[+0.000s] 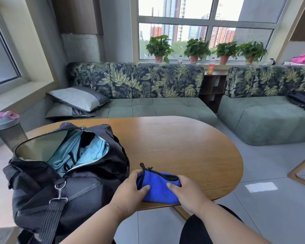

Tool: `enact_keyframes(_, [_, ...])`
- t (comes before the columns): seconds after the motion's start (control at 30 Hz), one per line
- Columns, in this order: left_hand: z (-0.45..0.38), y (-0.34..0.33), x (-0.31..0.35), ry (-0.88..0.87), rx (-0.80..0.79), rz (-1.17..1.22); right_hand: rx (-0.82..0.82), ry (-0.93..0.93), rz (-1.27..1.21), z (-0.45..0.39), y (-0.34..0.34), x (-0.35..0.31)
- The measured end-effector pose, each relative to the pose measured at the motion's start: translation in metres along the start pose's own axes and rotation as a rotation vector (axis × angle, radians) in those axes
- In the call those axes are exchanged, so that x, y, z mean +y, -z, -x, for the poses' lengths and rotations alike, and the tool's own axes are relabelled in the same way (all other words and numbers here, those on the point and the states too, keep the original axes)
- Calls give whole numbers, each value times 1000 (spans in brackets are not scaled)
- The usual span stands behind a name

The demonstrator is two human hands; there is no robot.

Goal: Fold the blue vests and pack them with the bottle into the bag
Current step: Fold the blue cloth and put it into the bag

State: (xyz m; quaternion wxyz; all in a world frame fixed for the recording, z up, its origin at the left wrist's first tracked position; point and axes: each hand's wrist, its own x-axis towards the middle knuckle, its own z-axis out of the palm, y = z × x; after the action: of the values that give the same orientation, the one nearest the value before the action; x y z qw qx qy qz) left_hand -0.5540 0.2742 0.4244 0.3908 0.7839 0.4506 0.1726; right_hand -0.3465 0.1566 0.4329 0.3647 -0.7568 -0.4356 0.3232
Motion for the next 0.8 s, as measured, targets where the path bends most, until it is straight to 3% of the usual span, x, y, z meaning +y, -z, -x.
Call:
enact_keyframes(0.13, [-1,-4,4,66,72,75,47,-20,-40,-4,-1,1])
enact_keyframes(0.37, [-7,-9,7,139,139,93,17,-9,148,-12,0,6])
enact_keyframes(0.57, [-15,-12,15,253,90,-48,110,-63,303,-11,-8,-2])
enact_keyframes(0.8, [-15,-11,19,182,50,-166,10,-134,186,-16,-1,-7])
